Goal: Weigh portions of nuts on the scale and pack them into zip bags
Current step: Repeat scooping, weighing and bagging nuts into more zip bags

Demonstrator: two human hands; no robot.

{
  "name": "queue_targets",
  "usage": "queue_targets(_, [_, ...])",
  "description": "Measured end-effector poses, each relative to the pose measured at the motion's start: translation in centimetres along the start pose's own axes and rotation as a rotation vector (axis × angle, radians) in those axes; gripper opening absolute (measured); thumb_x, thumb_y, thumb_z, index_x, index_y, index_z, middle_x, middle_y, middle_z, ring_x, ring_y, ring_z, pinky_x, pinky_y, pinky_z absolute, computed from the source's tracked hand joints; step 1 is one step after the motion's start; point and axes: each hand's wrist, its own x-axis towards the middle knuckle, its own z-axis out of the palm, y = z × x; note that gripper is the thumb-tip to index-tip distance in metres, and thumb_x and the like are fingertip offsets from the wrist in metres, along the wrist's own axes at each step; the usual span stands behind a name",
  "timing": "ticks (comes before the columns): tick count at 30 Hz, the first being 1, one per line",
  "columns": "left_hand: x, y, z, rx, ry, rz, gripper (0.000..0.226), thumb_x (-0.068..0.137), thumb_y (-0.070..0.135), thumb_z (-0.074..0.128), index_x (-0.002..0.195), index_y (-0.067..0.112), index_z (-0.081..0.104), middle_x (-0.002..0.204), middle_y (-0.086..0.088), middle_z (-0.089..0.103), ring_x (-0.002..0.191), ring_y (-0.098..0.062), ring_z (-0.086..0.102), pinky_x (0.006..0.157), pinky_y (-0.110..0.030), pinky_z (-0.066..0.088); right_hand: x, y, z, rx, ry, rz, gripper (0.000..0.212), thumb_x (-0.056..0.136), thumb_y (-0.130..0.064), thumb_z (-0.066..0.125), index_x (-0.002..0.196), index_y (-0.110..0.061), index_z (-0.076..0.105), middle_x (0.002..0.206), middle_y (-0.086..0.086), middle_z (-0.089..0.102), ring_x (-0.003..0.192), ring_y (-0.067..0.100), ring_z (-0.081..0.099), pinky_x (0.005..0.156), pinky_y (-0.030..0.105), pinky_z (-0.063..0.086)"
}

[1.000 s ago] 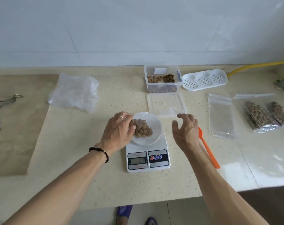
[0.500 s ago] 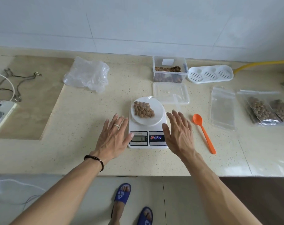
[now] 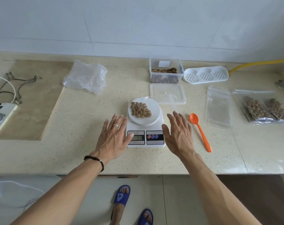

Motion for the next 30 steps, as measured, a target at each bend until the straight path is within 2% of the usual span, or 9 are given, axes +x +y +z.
queue_targets(5, [0.8, 0.3, -0.3, 0.021, -0.006, 0.013, 0.081, 0.092, 0.061, 0.007, 0.152, 0.009, 0.026, 0.16, -0.012, 0.022, 0.15, -0.028, 0.009, 0.12, -0.048, 0.008, 0.2, 0.4, -0.6, 0.058, -0.016, 0.037, 0.08, 0.087, -0.061, 0.009, 0.148, -0.016, 0.035, 0.159, 0.011, 0.028, 0.147, 0.03, 0.023, 0.116, 0.047, 0.022])
queue_targets(9, [2.9, 1.2, -1.3, 0.033, -0.006, 0.044, 0.084, 0.089, 0.062, 0.003, 0.153, 0.011, 0.022, 0.16, -0.011, 0.021, 0.15, -0.027, 0.006, 0.12, -0.047, 0.007, 1.1, 1.4, -1.1, 0.102, -0.001, 0.076, 0.054, 0.101, -0.043, 0.038, 0.147, -0.013, 0.036, 0.156, 0.013, 0.032, 0.142, 0.033, 0.029, 0.111, 0.046, 0.028])
queue_targets(12, [5.4, 2.1, -2.2, 0.028, -0.012, 0.085, 0.084, 0.087, 0.061, 0.003, 0.153, 0.012, 0.021, 0.16, -0.009, 0.021, 0.15, -0.026, 0.005, 0.121, -0.047, 0.007, 2.3, 2.1, -1.6, 0.169, 0.024, 0.144, 0.051, 0.101, -0.035, 0.044, 0.146, -0.014, 0.036, 0.153, 0.012, 0.034, 0.136, 0.033, 0.036, 0.105, 0.046, 0.034])
queue_targets(15, [9.1, 3.3, -2.8, -0.016, -0.019, 0.133, 0.078, 0.089, 0.057, 0.013, 0.151, 0.011, 0.027, 0.157, -0.01, 0.028, 0.149, -0.028, 0.009, 0.119, -0.05, 0.009, 4.0, 2.7, -2.0, 0.309, 0.062, 0.24, 0.049, 0.1, -0.031, 0.048, 0.145, -0.013, 0.038, 0.147, 0.012, 0.04, 0.129, 0.032, 0.043, 0.101, 0.042, 0.037])
queue_targets(18, [13.0, 4.5, -2.7, -0.018, -0.06, 0.185, 0.063, 0.097, 0.045, 0.036, 0.149, 0.01, 0.028, 0.154, -0.01, 0.033, 0.149, -0.028, 0.014, 0.119, -0.05, 0.011, 5.9, 3.2, -1.9, 0.476, 0.052, 0.361, 0.05, 0.099, -0.029, 0.048, 0.145, -0.015, 0.036, 0.143, 0.013, 0.043, 0.125, 0.032, 0.049, 0.1, 0.043, 0.042])
queue_targets(22, [17.8, 6.7, -2.5, -0.047, -0.123, 0.278, 0.061, 0.097, 0.035, 0.046, 0.149, 0.01, 0.025, 0.15, -0.012, 0.037, 0.141, -0.027, 0.03, 0.115, -0.042, 0.023, 8.7, 3.9, -1.7, 0.622, 0.051, 0.543, 0.05, 0.097, -0.027, 0.051, 0.144, -0.017, 0.038, 0.139, 0.01, 0.05, 0.117, 0.023, 0.056, 0.096, 0.033, 0.042])
queue_targets(25, [20.8, 8.2, -1.9, -0.072, -0.157, 0.307, 0.059, 0.095, 0.034, 0.048, 0.146, 0.01, 0.032, 0.141, -0.013, 0.046, 0.126, -0.03, 0.046, 0.103, -0.043, 0.037, 10.1, 4.6, -1.3, 0.722, 0.033, 0.647, 0.048, 0.094, -0.028, 0.054, 0.14, -0.018, 0.044, 0.124, 0.003, 0.061, 0.102, 0.017, 0.062, 0.094, 0.037, 0.05])
queue_targets(27, [22.4, 9.1, -1.5, -0.088, -0.193, 0.299, 0.049, 0.095, 0.034, 0.046, 0.138, 0.01, 0.041, 0.131, -0.012, 0.054, 0.119, -0.031, 0.051, 0.096, -0.044, 0.041, 10.8, 4.9, -1.2, 0.857, -0.021, 0.671, 0.049, 0.092, -0.027, 0.059, 0.137, -0.014, 0.045, 0.11, 0.001, 0.066, 0.093, 0.018, 0.069, 0.087, 0.04, 0.056])
queue_targets(30, [23.9, 9.9, -1.2, -0.213, -0.246, 0.267, 0.039, 0.095, 0.032, 0.049, 0.128, 0.012, 0.054, 0.118, -0.006, 0.066, 0.112, -0.026, 0.059, 0.095, -0.041, 0.044, 11.7, 5.1, -1.5, 1.009, -0.144, 0.686, 0.045, 0.088, -0.022, 0.069, 0.129, -0.011, 0.051, 0.098, 0.008, 0.069, 0.081, 0.018, 0.072, 0.07, 0.03, 0.059])
